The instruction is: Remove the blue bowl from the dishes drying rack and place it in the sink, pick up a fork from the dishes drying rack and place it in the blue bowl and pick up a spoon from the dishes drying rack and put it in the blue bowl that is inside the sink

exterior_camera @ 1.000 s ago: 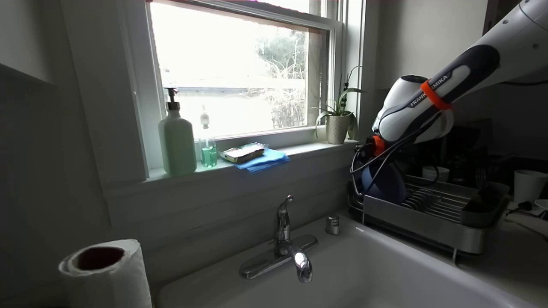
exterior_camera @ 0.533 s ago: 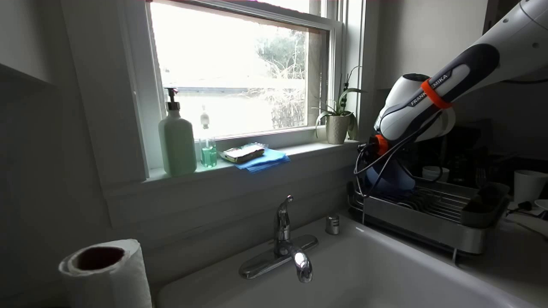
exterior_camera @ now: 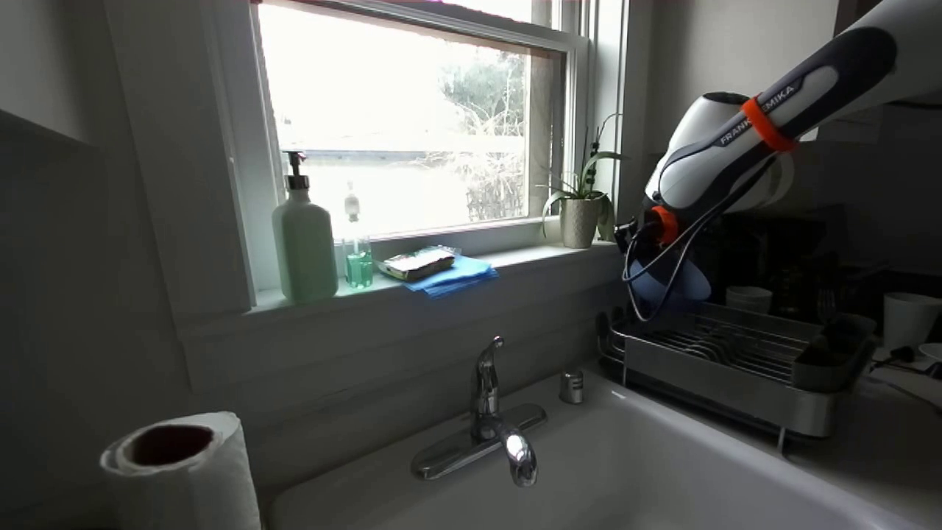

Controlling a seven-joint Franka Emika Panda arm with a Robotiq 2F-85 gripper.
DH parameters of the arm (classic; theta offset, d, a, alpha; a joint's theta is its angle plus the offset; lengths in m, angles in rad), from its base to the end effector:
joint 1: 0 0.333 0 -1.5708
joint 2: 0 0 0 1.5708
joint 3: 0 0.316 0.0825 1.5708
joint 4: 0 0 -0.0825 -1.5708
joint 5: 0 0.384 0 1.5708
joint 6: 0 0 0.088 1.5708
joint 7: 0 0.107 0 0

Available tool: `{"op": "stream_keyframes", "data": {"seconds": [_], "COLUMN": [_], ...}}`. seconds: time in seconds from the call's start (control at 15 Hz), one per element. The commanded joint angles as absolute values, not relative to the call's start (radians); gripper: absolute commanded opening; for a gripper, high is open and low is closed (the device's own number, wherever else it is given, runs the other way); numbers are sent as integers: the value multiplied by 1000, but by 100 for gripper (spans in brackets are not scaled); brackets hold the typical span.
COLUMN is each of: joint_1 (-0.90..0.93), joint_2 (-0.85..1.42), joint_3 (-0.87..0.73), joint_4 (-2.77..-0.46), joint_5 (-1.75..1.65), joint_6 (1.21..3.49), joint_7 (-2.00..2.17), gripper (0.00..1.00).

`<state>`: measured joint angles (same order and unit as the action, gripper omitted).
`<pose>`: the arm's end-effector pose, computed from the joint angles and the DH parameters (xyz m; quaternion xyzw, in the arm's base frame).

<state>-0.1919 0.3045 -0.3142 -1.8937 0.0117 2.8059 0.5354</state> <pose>0.5895 -0.3075 0.4225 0.8330 -0.4593 0.3066 0.0341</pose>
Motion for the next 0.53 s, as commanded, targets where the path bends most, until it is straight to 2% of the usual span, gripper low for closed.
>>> {"op": "stream_keyframes", "data": {"seconds": [0.0,0.47], "joint_1": [-164,-131], "joint_2": [176,54], "joint_3": [-282,-148], "joint_4": [-1975,-2064], "joint_5": [24,76], "joint_6": [2727,2526], "joint_7": [434,234], "gripper": [1,1]}}
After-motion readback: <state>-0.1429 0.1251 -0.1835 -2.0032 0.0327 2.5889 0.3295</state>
